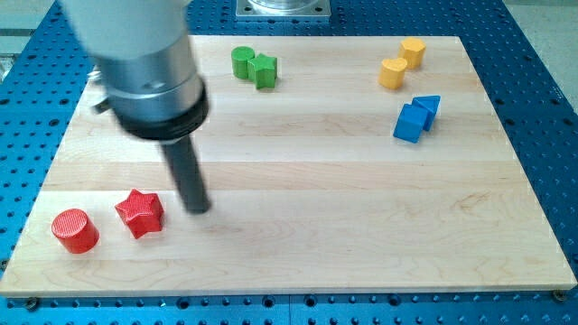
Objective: Push the yellow heart slightly upwards
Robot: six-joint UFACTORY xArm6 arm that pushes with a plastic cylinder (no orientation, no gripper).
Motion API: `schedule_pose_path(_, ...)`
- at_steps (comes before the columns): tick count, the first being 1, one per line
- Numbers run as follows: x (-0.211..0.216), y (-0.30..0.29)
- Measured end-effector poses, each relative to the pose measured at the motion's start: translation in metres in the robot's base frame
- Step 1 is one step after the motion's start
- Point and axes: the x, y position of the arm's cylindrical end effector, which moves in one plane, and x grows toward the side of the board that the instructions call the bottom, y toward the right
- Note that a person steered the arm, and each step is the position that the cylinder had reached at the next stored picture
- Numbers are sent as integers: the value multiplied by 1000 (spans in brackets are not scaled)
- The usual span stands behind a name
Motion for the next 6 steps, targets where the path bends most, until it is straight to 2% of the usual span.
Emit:
schedule_pose_path(2, -147, 160)
schedule_pose_path(3, -165, 239)
schedule_pose_path(4, -172, 268)
schedule_pose_path(5, -196, 268)
schedule_pose_path(6, -189, 268)
